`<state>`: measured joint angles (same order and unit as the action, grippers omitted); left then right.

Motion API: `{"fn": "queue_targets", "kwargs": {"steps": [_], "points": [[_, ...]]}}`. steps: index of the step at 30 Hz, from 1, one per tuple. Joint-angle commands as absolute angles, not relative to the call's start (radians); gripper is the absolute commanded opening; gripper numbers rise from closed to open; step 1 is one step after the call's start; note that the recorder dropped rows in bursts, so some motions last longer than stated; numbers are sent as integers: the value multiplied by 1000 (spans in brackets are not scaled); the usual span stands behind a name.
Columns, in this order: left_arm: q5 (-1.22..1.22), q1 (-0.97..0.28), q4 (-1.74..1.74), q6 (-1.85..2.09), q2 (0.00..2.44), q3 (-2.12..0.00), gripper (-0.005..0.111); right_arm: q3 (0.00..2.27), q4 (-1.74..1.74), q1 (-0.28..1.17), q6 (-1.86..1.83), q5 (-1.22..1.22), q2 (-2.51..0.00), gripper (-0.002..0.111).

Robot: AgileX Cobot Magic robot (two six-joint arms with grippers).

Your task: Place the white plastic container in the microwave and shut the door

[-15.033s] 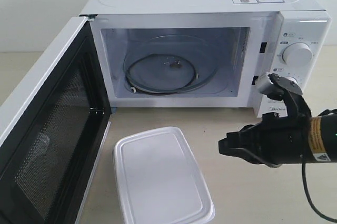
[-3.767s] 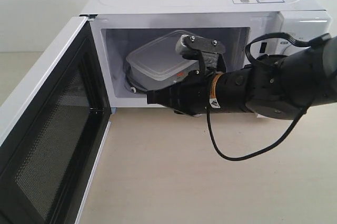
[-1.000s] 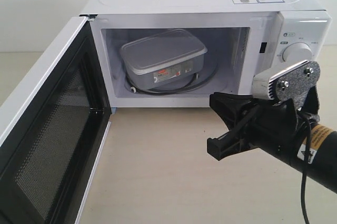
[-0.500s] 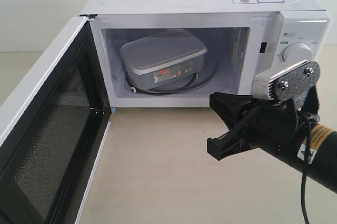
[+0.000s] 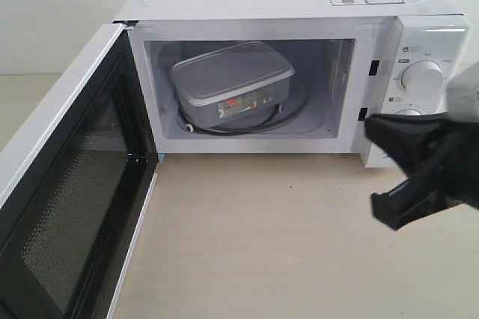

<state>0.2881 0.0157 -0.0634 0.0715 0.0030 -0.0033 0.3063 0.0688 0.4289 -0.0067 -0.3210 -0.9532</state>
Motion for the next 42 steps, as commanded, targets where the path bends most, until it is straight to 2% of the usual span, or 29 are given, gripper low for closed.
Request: {"fn": "queue_targets", "kwargs": {"steps": [1,11,17,25,42], "points": [[289,18,-66,76,0,0,4,300,62,302,-24,-124,-763,0],[289,18,-66,76,0,0,4,297,64,46,-64,171,-449,0],[289,18,-66,76,0,0,4,181,66,-44,-64,93,-375,0],[289,18,-66,76,0,0,4,0,55,-50,19,-163,-359,0],[289,18,-66,76,0,0,4,0,55,-50,17,236,-75,0]]}}
